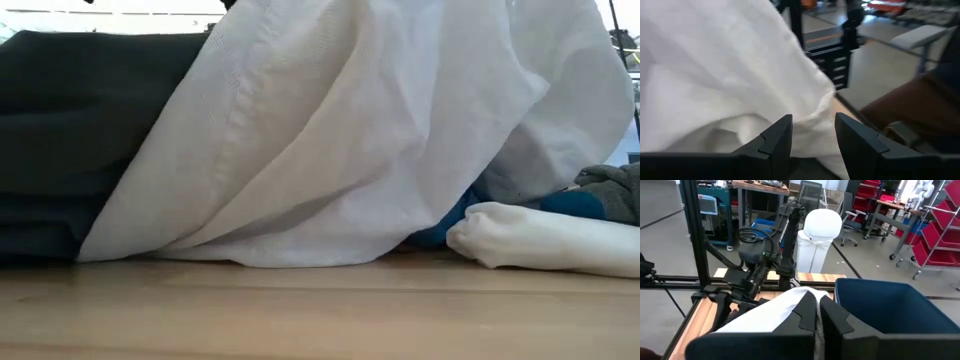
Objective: Sort clothes
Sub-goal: Put the white shirt into the blue bin
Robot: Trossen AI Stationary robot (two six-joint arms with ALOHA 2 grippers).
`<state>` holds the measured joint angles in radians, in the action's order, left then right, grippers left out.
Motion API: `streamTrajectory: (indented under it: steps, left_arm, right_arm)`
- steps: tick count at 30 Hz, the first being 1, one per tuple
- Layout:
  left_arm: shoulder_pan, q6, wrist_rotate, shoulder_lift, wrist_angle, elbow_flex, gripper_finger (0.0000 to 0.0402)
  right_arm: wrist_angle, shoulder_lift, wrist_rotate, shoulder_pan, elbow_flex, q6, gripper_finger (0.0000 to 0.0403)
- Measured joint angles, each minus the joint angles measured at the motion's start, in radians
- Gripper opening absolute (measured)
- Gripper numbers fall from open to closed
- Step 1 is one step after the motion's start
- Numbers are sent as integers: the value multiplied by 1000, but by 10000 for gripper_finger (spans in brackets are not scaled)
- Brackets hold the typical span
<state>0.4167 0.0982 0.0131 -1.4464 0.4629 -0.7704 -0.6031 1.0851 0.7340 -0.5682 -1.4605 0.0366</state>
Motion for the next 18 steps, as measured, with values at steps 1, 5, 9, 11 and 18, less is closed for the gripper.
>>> streamTrajectory:
  steps: [1,5,9,11,18]
  left_arm:
    - [7,16,22,0,0,0,160]
    - [28,79,52,0,1,0,160]
    - [39,171,71,-10,1,0,160]
    - [37,204,94,-25,0,-4,160]
    - [24,286,100,-122,-22,-107,160]
  right_arm:
    - [0,0,0,0,0,3,0]
    - [0,0,-1,0,0,4,0]
    - [1,0,-1,0,0,4,0]
    - [1,0,-1,0,0,4,0]
    - [1,0,-1,0,0,31,0]
